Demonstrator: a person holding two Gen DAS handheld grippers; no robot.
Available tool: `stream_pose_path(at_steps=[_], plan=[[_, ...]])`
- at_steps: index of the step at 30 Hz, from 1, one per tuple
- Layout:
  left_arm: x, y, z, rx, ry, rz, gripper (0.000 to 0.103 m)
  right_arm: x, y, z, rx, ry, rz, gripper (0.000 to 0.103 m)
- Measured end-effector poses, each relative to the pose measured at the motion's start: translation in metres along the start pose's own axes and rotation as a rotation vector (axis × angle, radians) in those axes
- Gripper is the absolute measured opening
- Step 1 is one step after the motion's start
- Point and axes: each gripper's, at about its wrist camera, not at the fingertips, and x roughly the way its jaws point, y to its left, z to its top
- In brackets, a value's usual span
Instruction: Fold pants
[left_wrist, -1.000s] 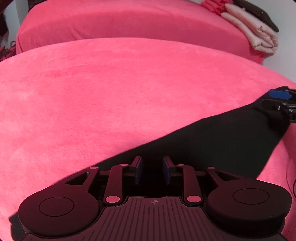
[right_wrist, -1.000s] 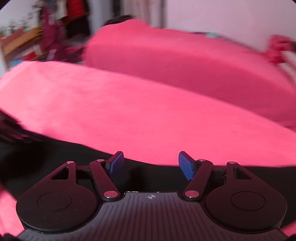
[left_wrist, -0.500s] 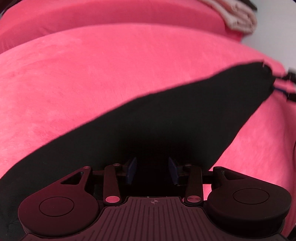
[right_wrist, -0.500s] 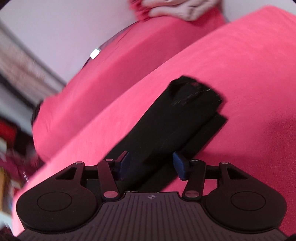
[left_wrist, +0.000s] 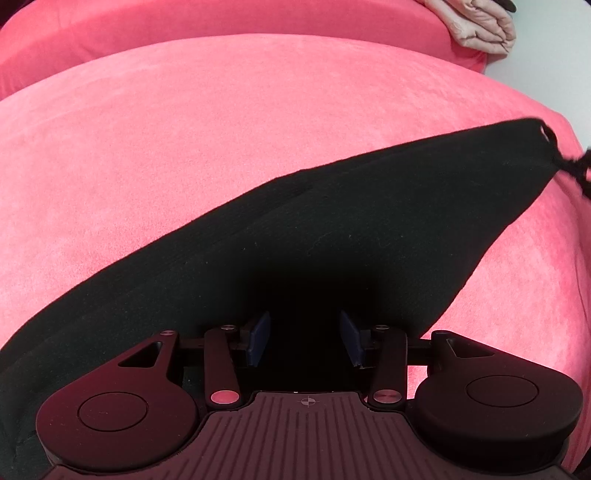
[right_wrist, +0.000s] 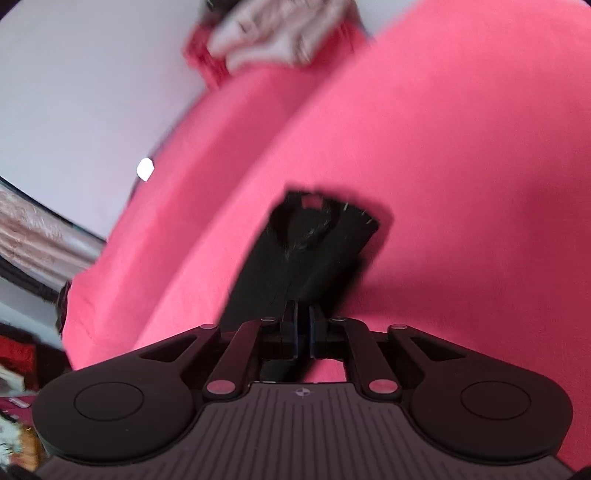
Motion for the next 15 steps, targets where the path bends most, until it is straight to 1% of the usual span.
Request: stream_pose_path(at_steps=[1,2,3,4,5,6,8,10,12,13,14,15], plan=[[0.0,0.001,0.0,-0.002,0.001,-0.003,0.103,0.0,-0.006,-0.004,0.005,0.006,-0.003,0.022],[0.0,0.002,0.0,-0.002,0.003,-0.006,0.103,-0.002,-0.012,-0.006,0.028,-0.01,-0.003,0.033],[0.0,0.003,0.001,-0.001,0.007,-0.008,0.103,-0.005,-0.017,-0.007,0.068,-0.031,0.0,0.048],[0.001,0.002,0.002,0.002,0.01,-0.009,0.103,-0.008,-0.025,-0.007,0.118,-0.055,0.036,0.056],[0.001,0.003,0.003,0.004,0.014,-0.01,0.103,-0.008,-0.029,-0.004,0.154,-0.064,0.047,0.057],[0.002,0.001,0.005,0.008,0.017,-0.009,0.103,-0.007,-0.031,-0.001,0.162,-0.063,0.051,0.057],[0.003,-0.001,0.006,0.013,0.02,-0.007,0.103,0.0,-0.028,0.002,0.132,-0.052,0.045,0.058],[0.003,-0.002,0.006,0.013,0.021,-0.007,0.103,0.014,-0.017,0.003,0.126,-0.029,0.053,0.059],[0.004,-0.002,0.006,0.008,0.02,-0.008,0.103,0.023,-0.009,0.005,0.126,-0.032,0.071,0.059],[0.004,-0.002,0.006,0.005,0.019,-0.009,0.103,0.025,-0.007,0.004,0.119,-0.037,0.075,0.054],[0.004,-0.001,0.006,0.001,0.018,-0.01,0.103,0.028,-0.004,0.006,0.109,-0.028,0.085,0.043],[0.004,-0.001,0.005,-0.002,0.017,-0.011,0.103,0.03,-0.002,0.008,0.097,-0.007,0.066,0.019]])
